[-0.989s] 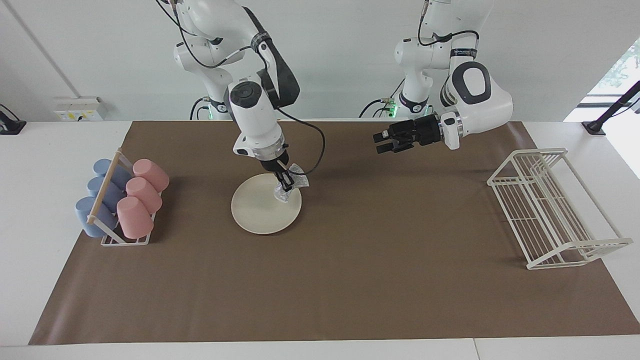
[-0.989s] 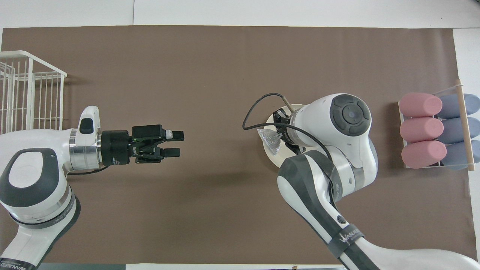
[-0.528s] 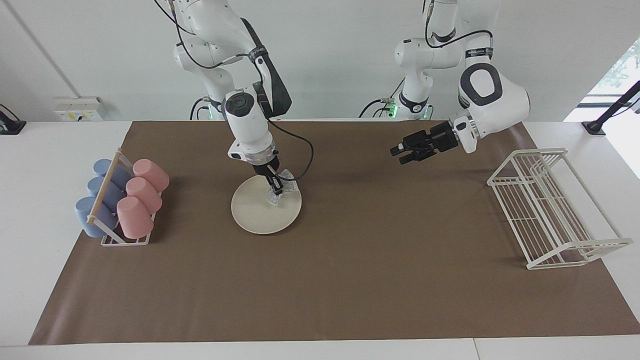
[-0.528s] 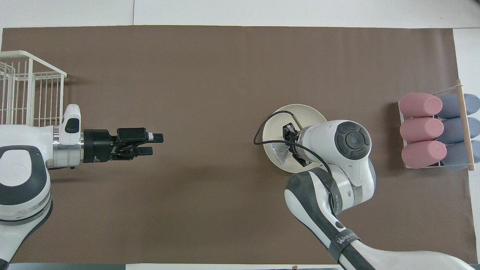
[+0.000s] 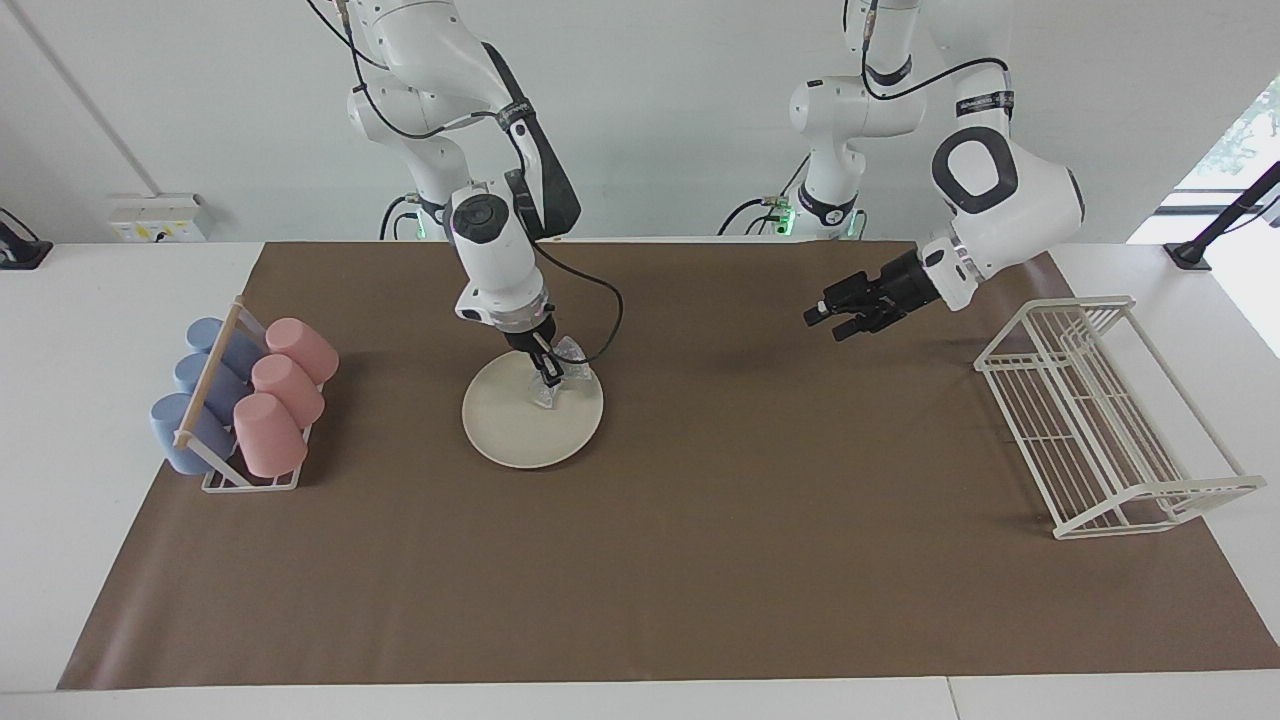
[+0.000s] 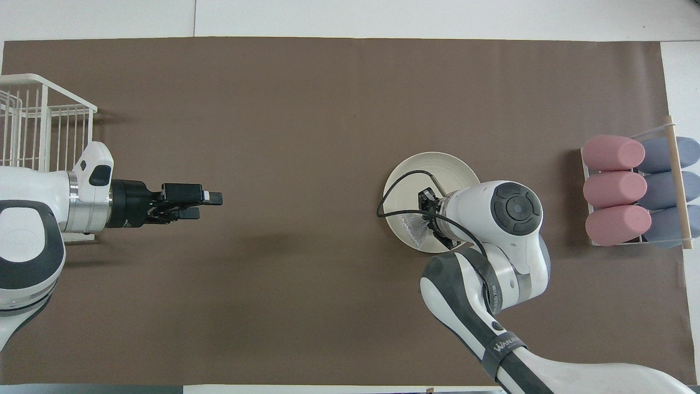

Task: Wipe plate with sponge
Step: 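Wipe the plate surface with the sponge in the right gripper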

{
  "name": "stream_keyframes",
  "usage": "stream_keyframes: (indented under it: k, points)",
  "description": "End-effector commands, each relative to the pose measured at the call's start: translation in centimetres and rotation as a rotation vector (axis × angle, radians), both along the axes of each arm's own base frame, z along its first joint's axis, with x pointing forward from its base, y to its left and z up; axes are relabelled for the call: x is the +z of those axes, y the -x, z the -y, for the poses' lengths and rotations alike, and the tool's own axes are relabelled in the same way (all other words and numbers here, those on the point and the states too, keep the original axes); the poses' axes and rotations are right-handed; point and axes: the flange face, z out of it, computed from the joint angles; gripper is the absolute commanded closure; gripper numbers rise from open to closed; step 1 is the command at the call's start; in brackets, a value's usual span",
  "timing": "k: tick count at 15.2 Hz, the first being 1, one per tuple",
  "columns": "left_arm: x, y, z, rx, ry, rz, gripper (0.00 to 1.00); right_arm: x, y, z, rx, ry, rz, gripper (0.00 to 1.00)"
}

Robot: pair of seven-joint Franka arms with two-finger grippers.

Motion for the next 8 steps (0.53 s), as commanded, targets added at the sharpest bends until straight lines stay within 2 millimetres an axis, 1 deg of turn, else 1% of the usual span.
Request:
stream_keyframes:
  k: [1,2,4,6,7,8]
  points:
    - [0.0,-0.5,-0.2,0.030,-0.044,-0.016,0.00,-0.9,0.0,2.1,0.046,-0.005,0.006,1.00]
    - [-0.1,-0.4,-0.4,0.016,-0.083,-0.020,0.00,-0.9,-0.3,2.8,0.055,-0.006,0.011,1.00]
    - [-0.3,-0.3,0.1,-0.002,-0.107,-0.019,0.00,-0.8,-1.1,4.3,0.088,-0.006,0.045,1.00]
    - [-0.2,-0.5,0.1,0.007,-0.111,-0.013,0.00,-1.5,-1.9,6.3,0.142,0.000,0.059,1.00]
    - [-0.2,-0.5,-0.1,0.011,-0.111,-0.014,0.00,-2.0,-2.1,6.8,0.163,0.002,0.061,1.00]
    - [-0.2,-0.5,-0.2,0.014,-0.111,-0.015,0.00,-2.1,-2.4,6.8,0.162,0.001,0.084,1.00]
